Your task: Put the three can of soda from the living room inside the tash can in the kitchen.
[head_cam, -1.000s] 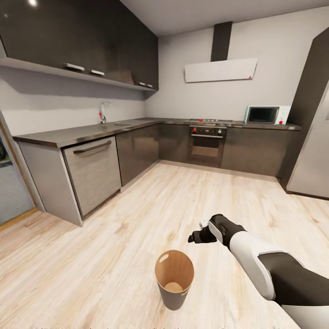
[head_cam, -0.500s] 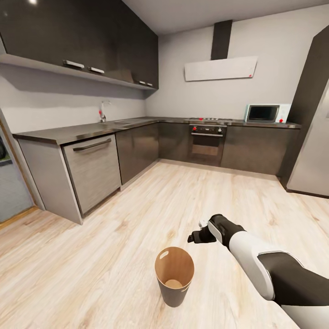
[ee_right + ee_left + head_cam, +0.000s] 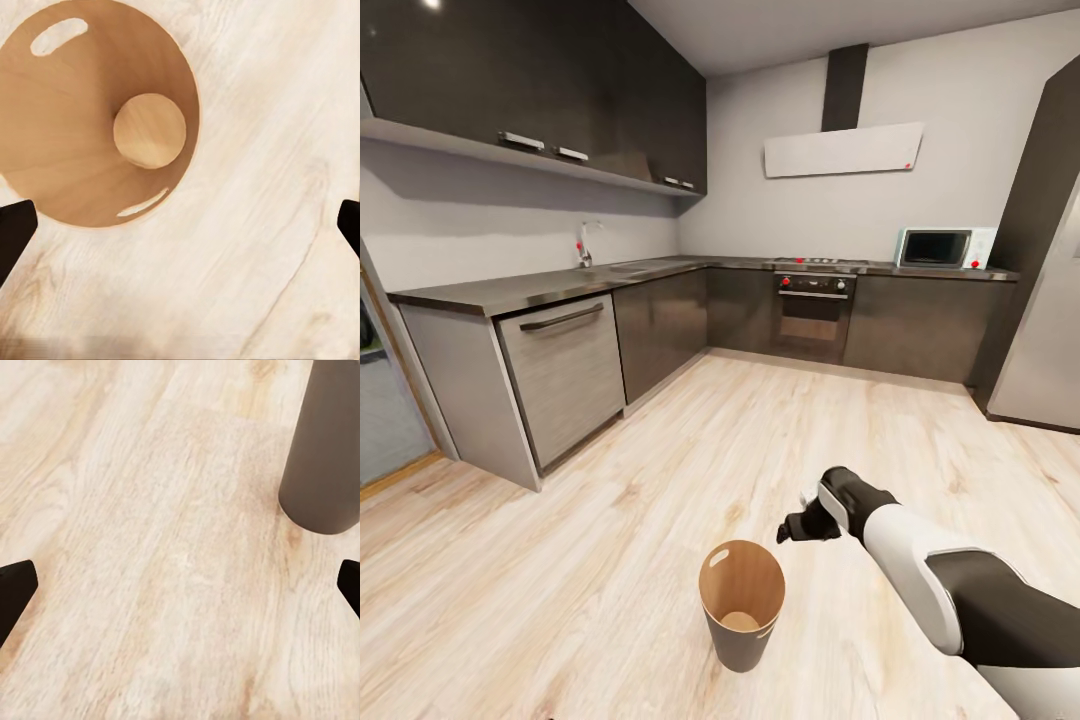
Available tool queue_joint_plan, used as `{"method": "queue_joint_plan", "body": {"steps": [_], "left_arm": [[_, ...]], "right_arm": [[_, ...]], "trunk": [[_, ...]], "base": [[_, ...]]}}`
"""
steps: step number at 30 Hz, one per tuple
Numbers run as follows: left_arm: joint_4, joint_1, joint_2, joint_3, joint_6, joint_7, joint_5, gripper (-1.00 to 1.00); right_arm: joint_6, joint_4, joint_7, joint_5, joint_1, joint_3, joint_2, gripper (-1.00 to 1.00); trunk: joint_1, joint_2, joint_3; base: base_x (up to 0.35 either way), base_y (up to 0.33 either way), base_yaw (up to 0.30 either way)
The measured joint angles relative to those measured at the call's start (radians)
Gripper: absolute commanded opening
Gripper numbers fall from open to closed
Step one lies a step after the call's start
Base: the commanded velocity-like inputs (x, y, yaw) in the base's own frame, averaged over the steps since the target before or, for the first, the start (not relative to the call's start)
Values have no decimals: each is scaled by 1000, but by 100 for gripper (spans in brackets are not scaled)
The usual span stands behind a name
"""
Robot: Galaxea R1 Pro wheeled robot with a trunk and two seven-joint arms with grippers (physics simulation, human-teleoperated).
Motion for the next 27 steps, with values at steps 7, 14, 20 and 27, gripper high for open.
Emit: {"method": "queue_joint_plan", "body": {"steps": [7,14,20,27], "left_arm": [[0,-1,0,1,1,0,0,100],[0,-1,0,-3,0,0,-1,100],[0,-1,1,-2,0,-3,-1,100],[0,-2,1,-3,0,-3,0,100]], "right_arm": [[145,-32,-4,0,-7,-1,-1,100],[228,-41,-78,-7,-14,-6,-21,100],[228,-42,-88,-11,-15,-8,-33,100],[228,-46,-93,-11,-15,-8,-30,100]], "trunk": [[0,0,0],[0,0,0],[0,0,0],[0,0,0]], "base": [[0,0,0],[0,0,0],[0,0,0],[0,0,0]]}}
